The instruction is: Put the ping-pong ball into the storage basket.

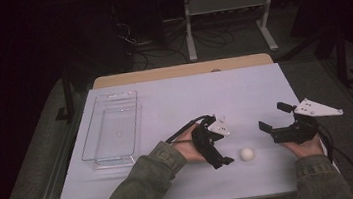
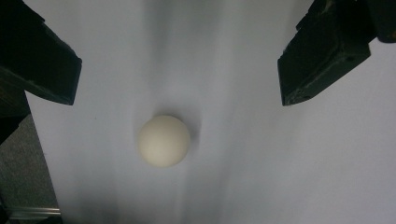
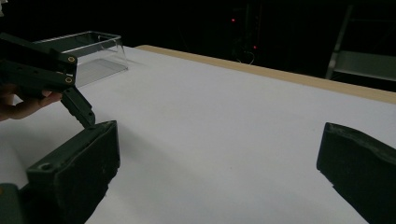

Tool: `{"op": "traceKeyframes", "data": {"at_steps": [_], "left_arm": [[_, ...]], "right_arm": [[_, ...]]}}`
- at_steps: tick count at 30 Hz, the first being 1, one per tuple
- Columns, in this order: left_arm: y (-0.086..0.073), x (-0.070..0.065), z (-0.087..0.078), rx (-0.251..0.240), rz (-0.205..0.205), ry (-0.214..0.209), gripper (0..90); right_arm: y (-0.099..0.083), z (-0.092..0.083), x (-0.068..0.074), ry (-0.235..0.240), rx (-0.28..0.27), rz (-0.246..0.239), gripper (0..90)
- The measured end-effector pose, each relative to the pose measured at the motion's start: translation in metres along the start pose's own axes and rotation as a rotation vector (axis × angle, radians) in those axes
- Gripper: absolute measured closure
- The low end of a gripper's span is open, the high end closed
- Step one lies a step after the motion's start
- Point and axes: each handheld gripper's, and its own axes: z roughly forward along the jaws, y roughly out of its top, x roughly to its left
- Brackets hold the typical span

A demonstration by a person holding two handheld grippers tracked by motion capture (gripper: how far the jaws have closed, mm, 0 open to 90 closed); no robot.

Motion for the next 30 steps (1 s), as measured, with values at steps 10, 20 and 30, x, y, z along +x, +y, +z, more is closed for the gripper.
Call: {"op": "traceKeyframes", "data": {"at_steps": [10, 20, 30], "left_arm": [[0.004, 0.0, 0.011, -0.002, 0.0, -0.019, 0.0], [0.01, -0.001, 0.023, -0.003, 0.003, -0.039, 0.0], [0.012, 0.0, 0.034, -0.006, 0.002, -0.058, 0.0]], "right_arm": [[0.0, -0.001, 0.0, 0.001, -0.004, 0.003, 0.0], [0.0, -0.001, 0.0, 0.003, -0.004, 0.003, 0.0], [0.0, -0.001, -0.001, 0.002, -0.005, 0.007, 0.0]]}}
